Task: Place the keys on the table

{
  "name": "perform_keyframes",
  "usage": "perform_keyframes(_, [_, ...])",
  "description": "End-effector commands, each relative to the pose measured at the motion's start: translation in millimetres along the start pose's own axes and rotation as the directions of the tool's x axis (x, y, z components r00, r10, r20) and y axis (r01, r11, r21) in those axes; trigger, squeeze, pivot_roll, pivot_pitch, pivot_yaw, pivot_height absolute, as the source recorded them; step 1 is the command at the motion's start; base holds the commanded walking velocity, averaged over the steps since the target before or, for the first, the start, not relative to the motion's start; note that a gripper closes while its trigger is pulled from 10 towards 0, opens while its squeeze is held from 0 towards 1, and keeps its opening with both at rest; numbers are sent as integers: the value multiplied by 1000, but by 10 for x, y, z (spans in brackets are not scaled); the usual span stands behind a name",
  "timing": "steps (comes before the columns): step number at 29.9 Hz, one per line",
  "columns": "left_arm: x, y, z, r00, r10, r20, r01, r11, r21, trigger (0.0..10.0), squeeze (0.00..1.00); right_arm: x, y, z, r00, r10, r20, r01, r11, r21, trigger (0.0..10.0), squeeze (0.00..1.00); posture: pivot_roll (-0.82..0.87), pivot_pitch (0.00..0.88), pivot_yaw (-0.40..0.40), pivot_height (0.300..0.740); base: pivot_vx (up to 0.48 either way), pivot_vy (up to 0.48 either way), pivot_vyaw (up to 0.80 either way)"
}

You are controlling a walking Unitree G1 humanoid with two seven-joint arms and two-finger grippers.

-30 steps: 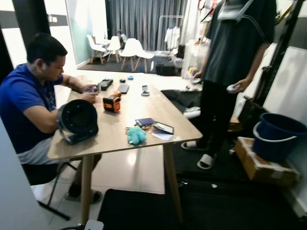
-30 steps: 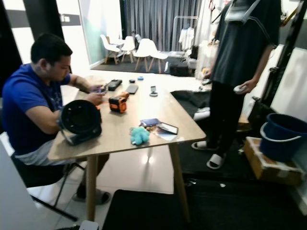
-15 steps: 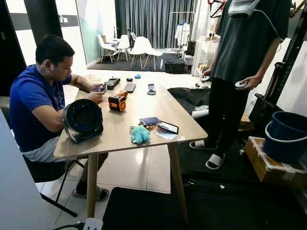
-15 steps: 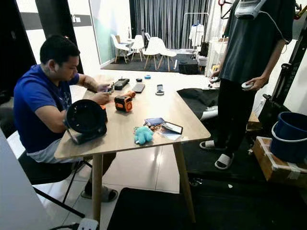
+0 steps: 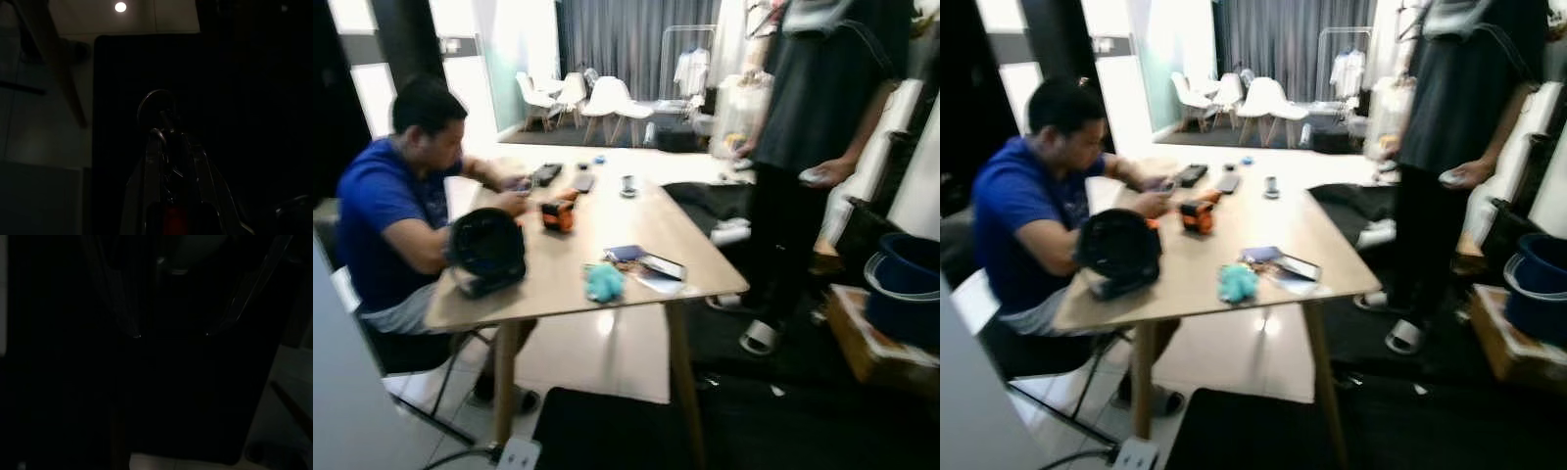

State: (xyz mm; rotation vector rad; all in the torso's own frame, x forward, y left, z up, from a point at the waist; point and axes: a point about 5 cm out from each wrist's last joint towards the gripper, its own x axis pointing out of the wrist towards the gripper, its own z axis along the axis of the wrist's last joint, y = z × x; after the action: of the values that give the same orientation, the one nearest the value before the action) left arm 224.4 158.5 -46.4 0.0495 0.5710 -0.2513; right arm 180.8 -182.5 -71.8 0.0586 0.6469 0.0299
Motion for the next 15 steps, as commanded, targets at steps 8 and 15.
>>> perform_keyframes(8, [-53, 71, -74, 1000, 3, -26, -3, 1000, 2, 10000, 0, 17, 92, 1, 1000, 19, 1, -19, 1000, 14, 10000, 0, 61, 23, 25, 740, 405, 0, 0])
perform_keyframes(15, [-64, 75, -79, 1000, -4, -21, 4, 1000, 4, 10000, 0, 19, 95, 4, 1000, 19, 2, -19, 1000, 13, 10000, 0, 60, 22, 26, 740, 270, 0, 0])
